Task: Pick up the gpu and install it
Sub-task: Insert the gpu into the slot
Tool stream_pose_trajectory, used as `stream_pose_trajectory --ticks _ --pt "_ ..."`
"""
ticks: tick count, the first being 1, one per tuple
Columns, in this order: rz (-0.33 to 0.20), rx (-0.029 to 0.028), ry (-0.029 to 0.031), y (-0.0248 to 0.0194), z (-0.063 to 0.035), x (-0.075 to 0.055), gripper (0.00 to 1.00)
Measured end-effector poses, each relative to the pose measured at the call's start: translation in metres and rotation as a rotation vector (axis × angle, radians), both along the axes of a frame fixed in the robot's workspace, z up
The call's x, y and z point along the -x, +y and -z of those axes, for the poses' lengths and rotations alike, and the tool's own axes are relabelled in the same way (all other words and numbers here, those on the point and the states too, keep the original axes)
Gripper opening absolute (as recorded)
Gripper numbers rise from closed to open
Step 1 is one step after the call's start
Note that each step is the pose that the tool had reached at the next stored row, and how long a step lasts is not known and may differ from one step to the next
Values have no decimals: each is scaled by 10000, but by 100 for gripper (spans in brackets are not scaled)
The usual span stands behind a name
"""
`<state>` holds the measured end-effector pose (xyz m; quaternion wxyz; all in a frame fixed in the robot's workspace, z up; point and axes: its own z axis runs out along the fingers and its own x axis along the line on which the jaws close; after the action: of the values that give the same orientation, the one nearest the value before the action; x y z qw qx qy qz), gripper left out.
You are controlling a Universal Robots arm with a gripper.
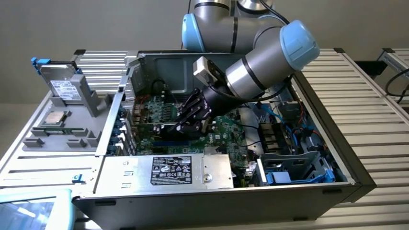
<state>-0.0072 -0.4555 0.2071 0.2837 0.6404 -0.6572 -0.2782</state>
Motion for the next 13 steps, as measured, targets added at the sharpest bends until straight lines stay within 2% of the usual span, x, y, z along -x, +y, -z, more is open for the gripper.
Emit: stream_pose_trajectory --ticks 5,8,13 --pt "1 1 7 0 -13 1 27" --pt "1 0 35 0 -53 0 27" --pt "0 0 36 -1 -50 0 27"
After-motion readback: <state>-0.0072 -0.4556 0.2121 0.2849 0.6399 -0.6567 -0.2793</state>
